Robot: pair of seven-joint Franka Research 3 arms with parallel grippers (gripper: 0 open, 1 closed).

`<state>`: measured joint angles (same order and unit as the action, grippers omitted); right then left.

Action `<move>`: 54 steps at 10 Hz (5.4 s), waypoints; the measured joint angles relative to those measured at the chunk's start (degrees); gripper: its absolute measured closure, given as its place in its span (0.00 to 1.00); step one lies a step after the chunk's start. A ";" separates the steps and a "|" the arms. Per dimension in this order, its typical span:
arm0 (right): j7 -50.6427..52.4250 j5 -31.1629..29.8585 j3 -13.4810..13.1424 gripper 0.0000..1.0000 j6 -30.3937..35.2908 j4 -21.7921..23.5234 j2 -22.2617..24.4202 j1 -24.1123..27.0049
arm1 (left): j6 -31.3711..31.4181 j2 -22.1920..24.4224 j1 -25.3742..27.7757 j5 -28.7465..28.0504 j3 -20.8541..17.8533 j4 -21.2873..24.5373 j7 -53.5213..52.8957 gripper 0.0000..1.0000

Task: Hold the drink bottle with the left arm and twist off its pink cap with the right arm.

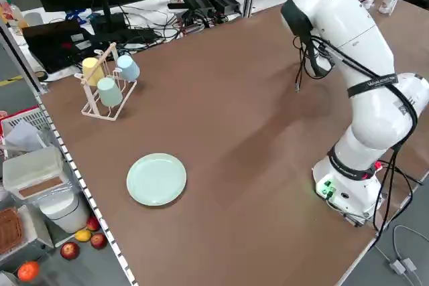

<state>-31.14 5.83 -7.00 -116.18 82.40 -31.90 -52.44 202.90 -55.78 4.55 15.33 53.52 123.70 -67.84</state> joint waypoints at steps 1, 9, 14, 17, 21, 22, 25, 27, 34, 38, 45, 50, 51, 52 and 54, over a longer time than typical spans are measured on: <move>0.06 0.00 0.00 0.57 -0.01 0.00 0.00 -0.01 | 0.01 0.00 0.00 0.00 0.00 0.01 0.00 0.38; 9.50 -0.15 0.03 0.57 0.01 -0.01 0.00 -0.24 | 0.19 -0.33 0.37 -1.64 -0.09 0.26 0.30 0.38; 21.38 -0.18 0.01 0.57 0.06 -0.04 0.00 -0.28 | 0.26 -0.35 0.37 -1.73 -0.10 0.29 0.30 0.38; 27.56 -0.20 0.01 0.57 0.08 -0.05 0.00 -0.30 | 0.28 -0.36 0.36 -1.75 -0.10 0.29 0.30 0.38; 36.67 -0.24 -0.02 0.57 0.27 -0.07 0.01 -0.31 | 0.35 -0.39 0.33 -1.80 -0.11 0.29 0.28 0.38; 38.54 -0.27 -0.02 0.57 0.29 -0.07 0.01 -0.32 | 0.36 -0.39 0.32 -1.81 -0.11 0.28 0.28 0.38; 41.30 -0.33 -0.02 0.57 0.31 -0.08 0.01 -0.35 | 0.38 -0.40 0.32 -1.82 -0.11 0.29 0.28 0.38; 45.97 -0.45 -0.03 0.57 0.31 -0.08 0.00 -0.47 | 0.42 -0.40 0.32 -1.85 -0.12 0.32 0.27 0.38; 56.68 -1.26 -0.04 0.57 0.52 -0.16 0.01 -0.79 | 0.46 -0.60 0.50 -3.14 -0.27 0.40 0.38 0.38; 56.82 -1.34 0.01 0.30 0.49 -0.17 0.00 -1.17 | 0.45 -0.69 0.48 -3.19 -0.26 0.32 0.38 0.38; 47.21 -1.50 -0.49 0.00 1.44 -0.35 0.12 -1.42 | 0.46 -0.75 0.56 -3.24 -0.22 0.31 0.48 0.38; 37.82 -1.47 -1.51 0.00 5.00 -1.53 1.16 1.91 | 0.46 -0.77 0.56 -3.24 -0.22 0.30 0.48 0.38; 32.67 -1.44 -1.51 0.00 5.94 -1.58 1.64 2.27 | 0.46 -0.77 0.56 -3.24 -0.22 0.29 0.48 0.38; 27.05 -1.41 -1.43 0.00 6.95 -1.60 1.96 2.28 | 0.46 -0.77 0.57 -3.24 -0.22 0.29 0.48 0.38; 18.21 -1.33 -1.16 0.00 7.22 -1.60 2.02 2.21 | 0.45 -0.77 0.58 -3.24 -0.21 0.29 0.48 0.38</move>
<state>-12.93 4.50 -8.16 -108.96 80.80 -29.89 -50.23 203.35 -56.55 5.13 12.09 53.30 123.99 -67.36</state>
